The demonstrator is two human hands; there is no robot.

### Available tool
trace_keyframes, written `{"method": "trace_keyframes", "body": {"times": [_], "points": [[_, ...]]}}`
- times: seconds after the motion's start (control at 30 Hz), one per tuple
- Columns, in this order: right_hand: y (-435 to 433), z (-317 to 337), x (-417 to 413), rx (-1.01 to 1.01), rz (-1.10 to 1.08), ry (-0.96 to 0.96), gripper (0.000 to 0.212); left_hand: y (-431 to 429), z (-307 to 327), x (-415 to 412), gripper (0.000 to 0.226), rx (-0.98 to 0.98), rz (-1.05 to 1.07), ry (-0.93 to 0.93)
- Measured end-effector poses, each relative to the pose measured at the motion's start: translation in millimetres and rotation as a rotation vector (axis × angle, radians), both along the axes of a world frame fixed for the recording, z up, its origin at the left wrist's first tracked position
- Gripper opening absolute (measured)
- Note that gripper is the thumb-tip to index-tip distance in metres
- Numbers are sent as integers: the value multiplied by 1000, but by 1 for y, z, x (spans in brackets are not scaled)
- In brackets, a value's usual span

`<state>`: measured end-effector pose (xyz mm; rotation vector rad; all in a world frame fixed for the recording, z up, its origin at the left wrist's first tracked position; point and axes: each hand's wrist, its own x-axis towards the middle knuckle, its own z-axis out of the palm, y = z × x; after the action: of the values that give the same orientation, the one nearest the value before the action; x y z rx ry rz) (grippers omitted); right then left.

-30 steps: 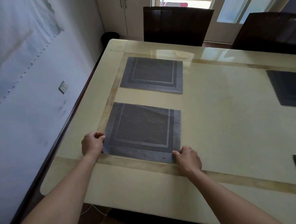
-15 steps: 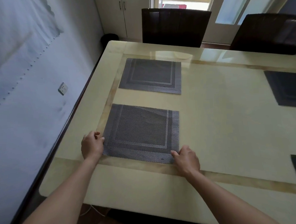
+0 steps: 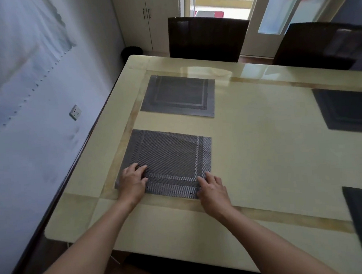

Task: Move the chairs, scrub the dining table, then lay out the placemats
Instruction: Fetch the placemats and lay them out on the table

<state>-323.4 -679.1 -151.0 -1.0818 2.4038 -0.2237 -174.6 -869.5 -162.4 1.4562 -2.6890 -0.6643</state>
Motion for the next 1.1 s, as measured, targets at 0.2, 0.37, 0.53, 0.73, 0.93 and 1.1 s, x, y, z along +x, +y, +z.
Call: {"method": "trace_keyframes", "body": {"times": [0.2,0.37,0.53,0.73,0.93,1.1], "points": [[38,33,-24,-76,-80,-21,52,58,36,-48,42,59,-59,131],[107,60,-68,-112,-197,5,47,139,59,-113,42,134,-207,182],[220,73,-128,-82,-297,18,48,252,67,-179,40,243,-283,200],[367,71,-213,-25,-413,6,46,377,58,-241,38,403,-195,120],[511,54,-296,115,-643,-12,35,478,38,-302,37,575,40,66],[574,34,-328,240,-823,-74,36,514,21,-332,37,568,246,55]]}}
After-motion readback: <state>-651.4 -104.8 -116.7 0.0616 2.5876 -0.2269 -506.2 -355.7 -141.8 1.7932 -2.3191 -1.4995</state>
